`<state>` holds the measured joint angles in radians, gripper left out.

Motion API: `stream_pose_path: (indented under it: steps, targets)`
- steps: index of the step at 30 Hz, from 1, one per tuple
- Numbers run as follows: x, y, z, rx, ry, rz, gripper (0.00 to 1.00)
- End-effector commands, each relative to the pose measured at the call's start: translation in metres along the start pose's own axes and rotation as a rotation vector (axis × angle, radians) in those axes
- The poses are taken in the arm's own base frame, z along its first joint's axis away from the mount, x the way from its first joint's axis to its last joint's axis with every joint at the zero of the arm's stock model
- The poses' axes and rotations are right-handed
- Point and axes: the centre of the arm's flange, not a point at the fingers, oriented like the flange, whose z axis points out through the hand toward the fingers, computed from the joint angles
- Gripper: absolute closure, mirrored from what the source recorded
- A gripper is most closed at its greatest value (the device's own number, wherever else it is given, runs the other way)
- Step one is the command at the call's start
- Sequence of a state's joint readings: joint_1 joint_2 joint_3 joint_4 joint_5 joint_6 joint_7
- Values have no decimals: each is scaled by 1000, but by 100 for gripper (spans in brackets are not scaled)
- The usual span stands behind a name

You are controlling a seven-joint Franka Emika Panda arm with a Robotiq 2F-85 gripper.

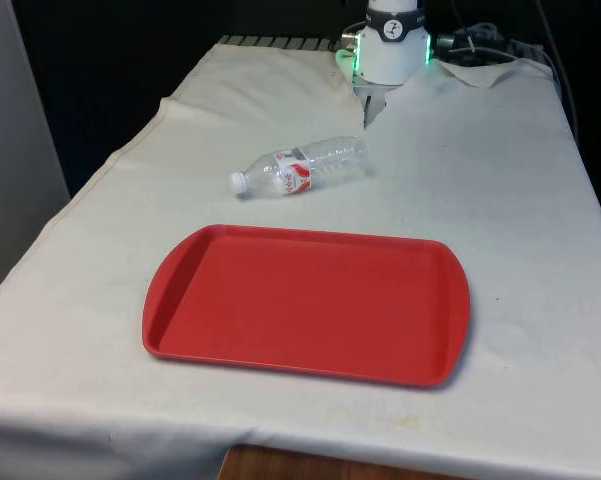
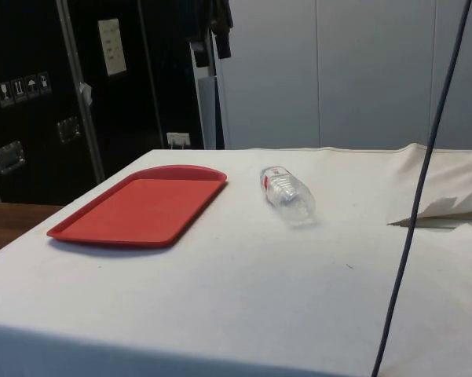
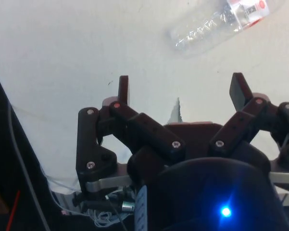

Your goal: Place the bottle upright on the tray.

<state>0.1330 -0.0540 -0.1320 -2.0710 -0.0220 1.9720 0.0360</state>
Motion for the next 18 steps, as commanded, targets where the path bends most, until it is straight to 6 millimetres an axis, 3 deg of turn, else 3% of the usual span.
stream_pose_path:
  steps: [1, 18]
  targets:
    - [-3, 0, 2, -2, 16, 7, 0]
    - [-15, 4, 44, 9, 19, 58, 0]
